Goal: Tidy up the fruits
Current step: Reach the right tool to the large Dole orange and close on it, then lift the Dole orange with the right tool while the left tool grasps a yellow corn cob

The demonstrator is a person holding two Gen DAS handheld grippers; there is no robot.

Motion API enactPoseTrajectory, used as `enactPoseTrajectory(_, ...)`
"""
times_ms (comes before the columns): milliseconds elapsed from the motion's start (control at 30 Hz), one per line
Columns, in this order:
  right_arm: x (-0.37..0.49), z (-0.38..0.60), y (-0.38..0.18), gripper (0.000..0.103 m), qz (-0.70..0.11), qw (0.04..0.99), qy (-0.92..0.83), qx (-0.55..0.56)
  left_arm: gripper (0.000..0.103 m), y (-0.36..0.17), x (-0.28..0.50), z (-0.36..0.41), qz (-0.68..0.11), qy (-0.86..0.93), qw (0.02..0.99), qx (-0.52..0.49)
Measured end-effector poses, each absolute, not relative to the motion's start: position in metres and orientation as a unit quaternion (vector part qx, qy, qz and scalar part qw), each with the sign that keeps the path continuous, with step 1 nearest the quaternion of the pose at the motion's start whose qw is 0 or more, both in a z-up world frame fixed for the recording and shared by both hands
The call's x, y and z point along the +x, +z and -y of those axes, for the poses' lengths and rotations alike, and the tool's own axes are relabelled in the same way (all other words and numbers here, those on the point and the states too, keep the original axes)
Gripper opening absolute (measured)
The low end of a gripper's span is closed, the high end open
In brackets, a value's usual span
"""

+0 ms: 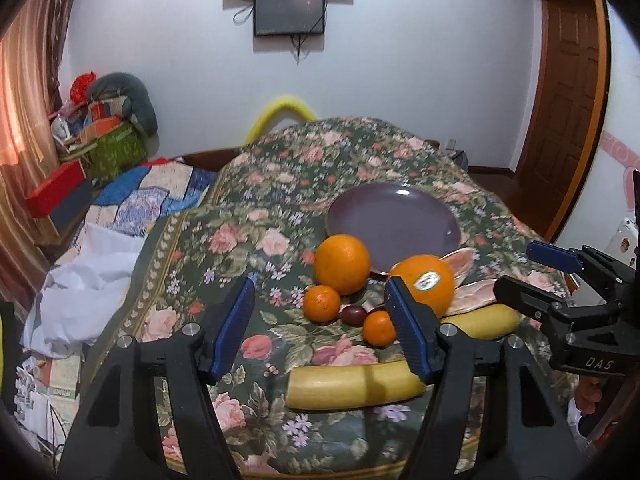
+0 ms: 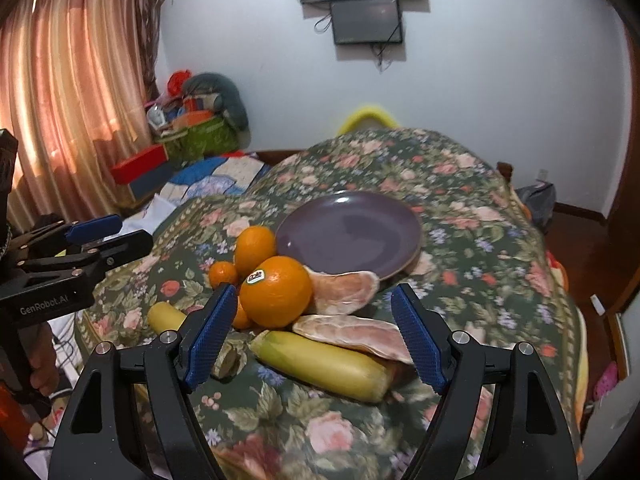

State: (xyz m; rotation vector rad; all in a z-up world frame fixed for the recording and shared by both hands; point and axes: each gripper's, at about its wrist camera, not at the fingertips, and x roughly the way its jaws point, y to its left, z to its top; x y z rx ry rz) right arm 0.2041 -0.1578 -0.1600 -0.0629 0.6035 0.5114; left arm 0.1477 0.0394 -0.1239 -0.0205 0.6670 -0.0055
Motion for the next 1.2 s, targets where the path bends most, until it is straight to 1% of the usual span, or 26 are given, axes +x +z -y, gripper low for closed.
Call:
enactPoseTrajectory(200, 0.225, 0.133, -0.179, 0.077, -0.325, 0.905, 0.273, -0.036, 0.067, -0.148, 0.167, -0.054, -0.361, -0.004, 0.932, -0.023)
enactPoseTrajectory(567, 0.252, 0.108, -0.207, 0.077, -0.370, 0.884, 0.280, -0.048, 0.067, -0.172, 0.176, -0.064, -0.383, -0.006, 0.924, -0.023)
enactPoseTrajectory(633, 0.253, 0.106, -0.209, 0.072, -0.376, 0.881, 0.283, -0.050, 0.067, -0.174, 0.177, -0.066, -0.387, -0.008, 0.922, -0.026)
enactPoseTrajectory(667, 0.253, 0.104, -0.209, 0.066, -0.376, 0.882, 0.280, -0.052, 0.067, -0.175, 0.177, -0.066, -0.390, -0.009, 0.920, -0.030)
enactPoseTrajectory(800, 0.252, 0.106, -0.207, 0.064, -0.378, 0.880, 0.282, -0.046, 0.067, -0.175, 0.175, -0.066, -0.403, -0.017, 0.914, -0.042)
enactPoseTrajectory(833, 0.252, 0.107, -0.206, 0.064, -0.379, 0.880, 0.283, -0.045, 0.068, -0.174, 0.173, -0.065, -0.405, -0.018, 0.913, -0.042)
enactPoseTrajectory(900, 0.250, 0.109, -0.203, 0.063, -0.377, 0.880, 0.285, -0.041, 0.076, -0.173, 0.168, -0.062, -0.408, -0.019, 0.912, -0.041)
enactPoseTrajectory(967, 0.245, 0.112, -0.198, 0.063, -0.372, 0.882, 0.285, -0.042, 0.091, -0.170, 0.159, -0.058, -0.410, -0.017, 0.911, -0.040)
enactPoseTrajectory(1200, 0.227, 0.133, -0.178, 0.063, -0.350, 0.894, 0.277, -0.033, 0.098, -0.163, 0.135, -0.036, -0.417, -0.023, 0.908, -0.039)
